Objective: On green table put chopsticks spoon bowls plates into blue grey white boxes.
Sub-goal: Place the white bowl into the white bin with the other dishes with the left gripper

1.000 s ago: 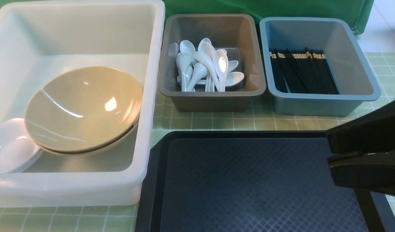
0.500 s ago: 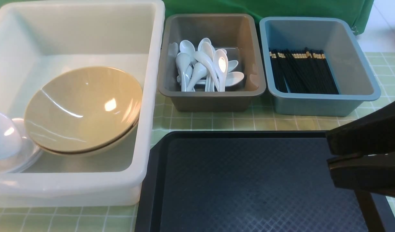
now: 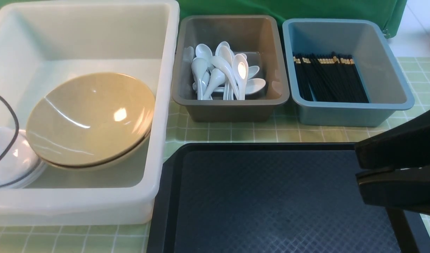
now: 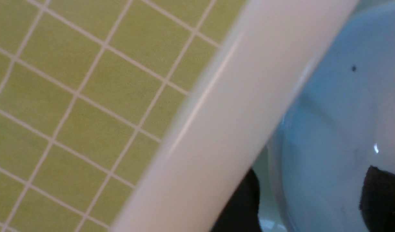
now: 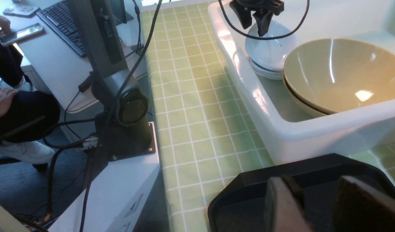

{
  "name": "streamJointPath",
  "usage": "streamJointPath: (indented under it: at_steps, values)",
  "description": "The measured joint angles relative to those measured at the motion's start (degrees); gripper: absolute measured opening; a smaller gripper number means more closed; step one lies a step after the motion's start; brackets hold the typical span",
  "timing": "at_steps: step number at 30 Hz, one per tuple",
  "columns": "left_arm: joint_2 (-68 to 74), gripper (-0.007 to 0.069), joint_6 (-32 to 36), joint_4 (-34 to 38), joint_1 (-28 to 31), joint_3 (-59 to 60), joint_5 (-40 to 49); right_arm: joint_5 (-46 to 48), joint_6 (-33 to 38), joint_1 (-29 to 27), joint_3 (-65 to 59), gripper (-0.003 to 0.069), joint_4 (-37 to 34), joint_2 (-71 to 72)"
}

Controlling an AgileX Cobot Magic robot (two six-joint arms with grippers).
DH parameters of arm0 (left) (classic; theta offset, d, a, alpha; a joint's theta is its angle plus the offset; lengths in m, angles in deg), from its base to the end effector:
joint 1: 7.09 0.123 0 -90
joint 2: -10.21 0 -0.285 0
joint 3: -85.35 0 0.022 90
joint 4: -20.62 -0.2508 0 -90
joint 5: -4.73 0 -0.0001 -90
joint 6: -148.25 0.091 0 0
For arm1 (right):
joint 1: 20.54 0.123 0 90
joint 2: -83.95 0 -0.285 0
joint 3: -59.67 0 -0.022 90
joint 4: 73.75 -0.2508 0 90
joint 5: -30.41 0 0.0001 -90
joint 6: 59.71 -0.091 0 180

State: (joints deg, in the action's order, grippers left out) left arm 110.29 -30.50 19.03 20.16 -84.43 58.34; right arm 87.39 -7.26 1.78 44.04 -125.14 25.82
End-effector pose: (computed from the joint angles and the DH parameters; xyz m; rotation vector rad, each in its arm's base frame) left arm 0.2817 0.1474 0.2498 -0.6275 2.8030 0.1343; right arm 0.1115 0.1103 0.4244 -1.0936 1.6860 0.7744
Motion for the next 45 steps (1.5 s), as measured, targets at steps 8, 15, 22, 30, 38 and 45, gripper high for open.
streamJointPath:
  at_steps: [8,15,22,30,38,45]
  values:
    - [-4.38,0.0664,-0.85,-2.61,-2.37,0.00,0.33,-0.12,0.00,0.00,0.00,0.0236,0.00,-0.05]
    - [-18.61,0.0662,8.12,6.30,-12.21,0.00,-0.62,-3.69,0.00,0.00,0.00,0.0236,0.06,-0.05]
    - [-28.42,0.0554,18.89,15.12,-28.82,0.00,0.74,-10.96,-6.60,0.00,0.00,0.0233,7.57,-0.05]
    - [-36.19,0.0190,19.96,16.76,-38.56,3.79,5.02,-5.90,-38.29,0.00,0.88,0.0061,46.26,-2.15]
    - [-44.66,-0.0001,19.88,24.70,-40.05,16.32,-3.87,-2.04,-55.63,0.00,-1.58,0.0022,59.98,1.64]
    - [-54.00,-0.0001,14.12,26.89,-41.13,23.90,-3.32,-15.88,-60.53,0.00,-16.68,0.0022,61.77,23.20]
